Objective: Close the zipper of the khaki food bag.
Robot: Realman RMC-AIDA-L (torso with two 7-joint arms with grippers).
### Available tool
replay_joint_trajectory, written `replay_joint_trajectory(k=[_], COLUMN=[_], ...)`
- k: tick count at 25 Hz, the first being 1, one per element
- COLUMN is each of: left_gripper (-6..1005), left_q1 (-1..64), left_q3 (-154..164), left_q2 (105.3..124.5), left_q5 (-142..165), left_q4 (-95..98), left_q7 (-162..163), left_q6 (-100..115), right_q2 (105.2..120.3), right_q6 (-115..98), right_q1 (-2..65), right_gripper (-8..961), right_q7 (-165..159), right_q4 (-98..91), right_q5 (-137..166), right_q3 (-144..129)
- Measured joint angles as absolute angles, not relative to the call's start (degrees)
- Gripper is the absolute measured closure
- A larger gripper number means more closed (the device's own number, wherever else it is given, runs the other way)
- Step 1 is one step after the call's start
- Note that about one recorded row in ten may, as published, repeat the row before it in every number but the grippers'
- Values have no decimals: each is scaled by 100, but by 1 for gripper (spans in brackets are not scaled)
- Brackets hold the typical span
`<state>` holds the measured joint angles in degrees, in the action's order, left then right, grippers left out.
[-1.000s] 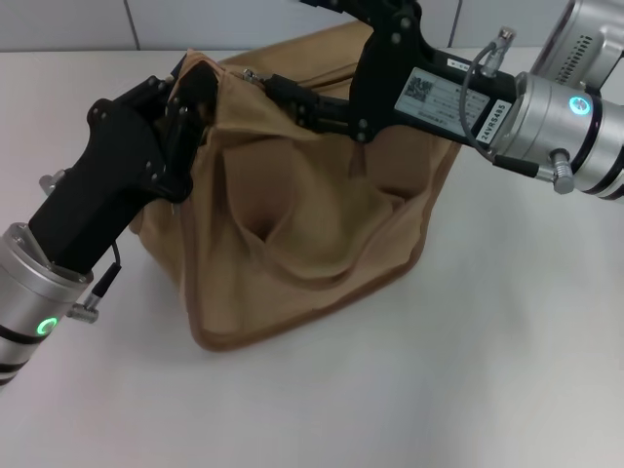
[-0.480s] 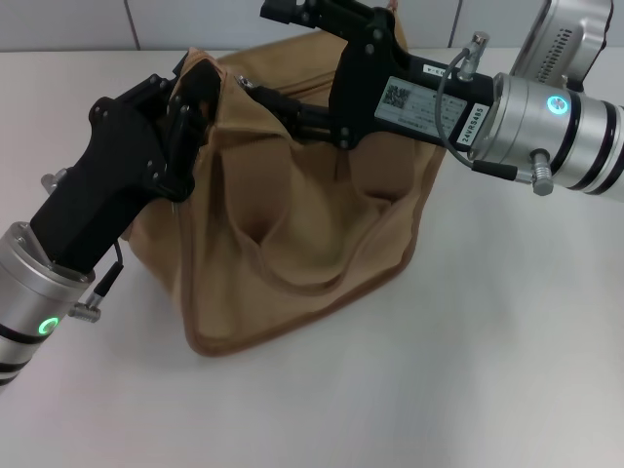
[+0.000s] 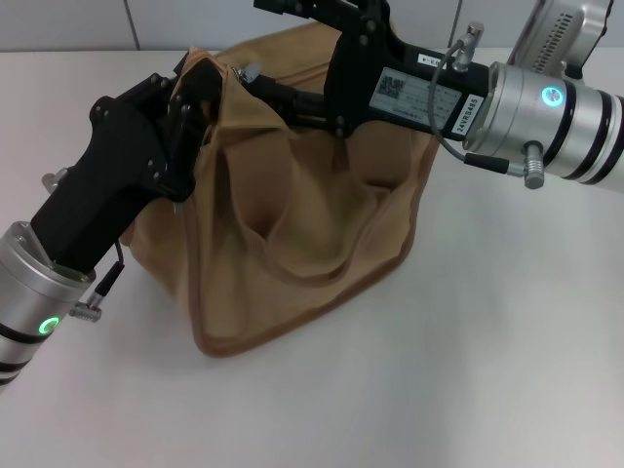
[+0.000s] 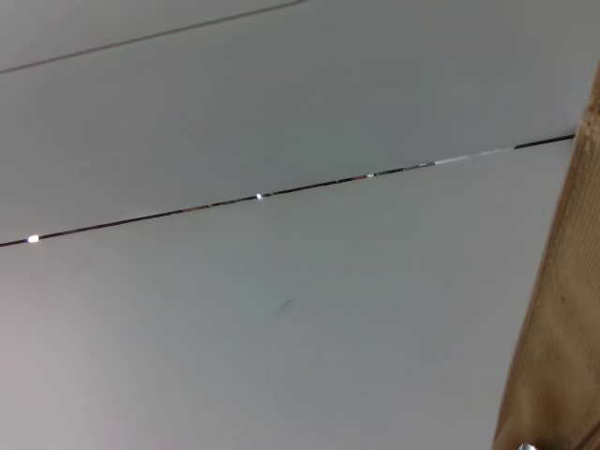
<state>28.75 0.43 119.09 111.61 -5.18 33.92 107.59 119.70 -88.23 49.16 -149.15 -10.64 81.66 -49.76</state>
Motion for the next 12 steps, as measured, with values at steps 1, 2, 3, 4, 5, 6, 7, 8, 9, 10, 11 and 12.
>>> replay_joint_trajectory(k=[1,2,3,4,5,6,7,8,9,10,11,12], left_gripper=[966,966,966,966,966,966,966,966,966,966,966,965], left_q1=[2875,2875,2874,2874,2874,2874,2874,2874,2874,2874,2874,2874], left_q3=[44,44,44,44,44,44,44,44,44,44,44,43], left_q2=[11909,11909,11909,11909,11909,11909,11909,11909,11909,11909,11909,11909], left_q5=[11161,11161,11161,11161,11162,11162,11162,11162,11162,11162,11162,11163], left_q4=[-519,-519,-519,-519,-519,-519,-519,-519,-519,-519,-519,-519], left_q7=[3392,3392,3392,3392,3392,3392,3392,3392,3392,3392,3392,3392], left_q6=[10759,10759,10759,10759,10759,10759,10759,10759,10759,10759,10759,10759], right_q2=[11971,11971,11972,11973,11974,11974,11975,11976,11976,11977,11976,11973], right_q6=[-8811,-8801,-8791,-8786,-8771,-8771,-8758,-8741,-8721,-8699,-8672,-8636], right_q1=[4926,4932,4937,4939,4940,4940,4940,4939,4938,4936,4934,4929], right_gripper=[123,123,123,123,123,123,122,121,121,120,120,154], right_q7=[-14913,-14911,-14909,-14908,-14907,-14907,-14907,-14907,-14907,-14908,-14910,-14910], right_q4=[-1064,-1064,-1063,-1064,-1064,-1064,-1063,-1063,-1063,-1063,-1063,-1064], right_q5=[8164,8163,8162,8161,8159,8159,8158,8158,8158,8158,8160,8169], right_q3=[-4985,-4990,-4993,-4994,-4994,-4994,-4994,-4995,-4995,-4995,-4995,-4996])
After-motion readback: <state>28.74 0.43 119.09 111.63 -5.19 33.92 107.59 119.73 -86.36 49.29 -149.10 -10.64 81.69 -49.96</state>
